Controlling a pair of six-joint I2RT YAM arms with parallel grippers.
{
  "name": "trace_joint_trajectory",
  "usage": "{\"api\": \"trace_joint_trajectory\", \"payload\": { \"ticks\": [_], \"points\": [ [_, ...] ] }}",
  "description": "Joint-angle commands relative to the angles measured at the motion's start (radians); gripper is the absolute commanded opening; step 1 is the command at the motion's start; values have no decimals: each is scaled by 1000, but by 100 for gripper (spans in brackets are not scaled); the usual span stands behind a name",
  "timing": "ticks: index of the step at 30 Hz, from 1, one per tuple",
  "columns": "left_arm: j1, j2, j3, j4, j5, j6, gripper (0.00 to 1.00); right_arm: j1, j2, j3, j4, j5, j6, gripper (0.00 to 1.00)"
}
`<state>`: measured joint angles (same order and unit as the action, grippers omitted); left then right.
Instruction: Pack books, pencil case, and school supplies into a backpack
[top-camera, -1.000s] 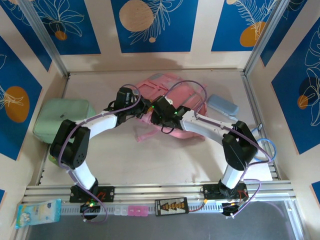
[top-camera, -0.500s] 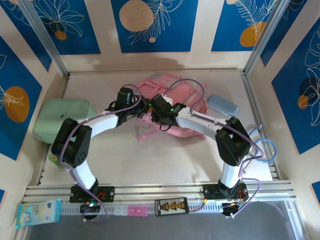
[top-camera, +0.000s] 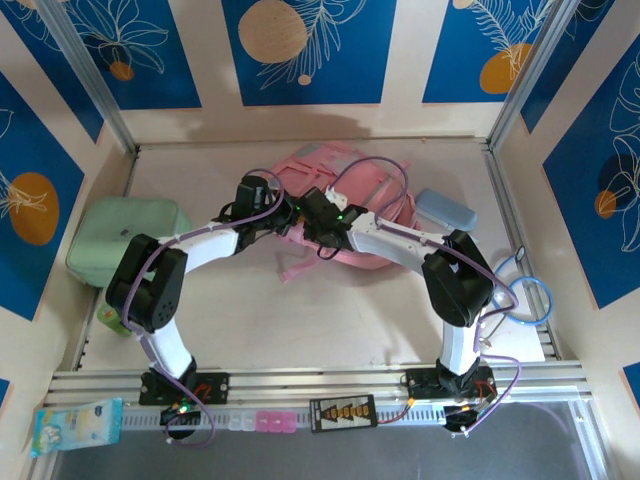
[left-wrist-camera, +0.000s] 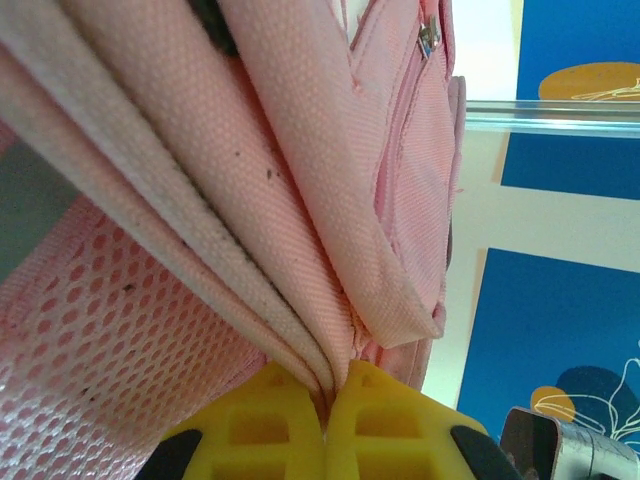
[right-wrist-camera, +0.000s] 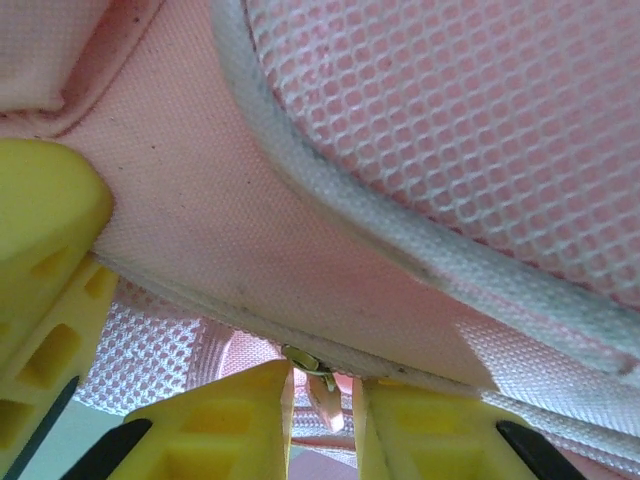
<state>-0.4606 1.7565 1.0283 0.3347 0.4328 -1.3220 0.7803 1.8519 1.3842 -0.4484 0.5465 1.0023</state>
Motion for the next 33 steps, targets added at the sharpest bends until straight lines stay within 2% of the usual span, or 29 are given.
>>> {"api": "trace_joint_trajectory", "payload": {
  "ticks": [1, 7, 13, 22, 33],
  "points": [
    [-32, -10, 17, 68, 81, -17, 0, -34, 9, -12, 178, 22, -26, 19],
    [-22, 9, 14, 75, 69, -13, 0, -38, -32, -61, 118, 21, -19, 11],
    [8, 16, 16, 53, 58, 17, 0, -42, -144, -206, 73, 14, -17, 11],
    [39, -11, 20, -9, 40, 70, 0, -46, -326, -383, -24, 92, -13, 12],
    [39, -21, 13, 1, 44, 60, 0, -61, -243, -351, 97, -24, -121, 23]
  ]
}}
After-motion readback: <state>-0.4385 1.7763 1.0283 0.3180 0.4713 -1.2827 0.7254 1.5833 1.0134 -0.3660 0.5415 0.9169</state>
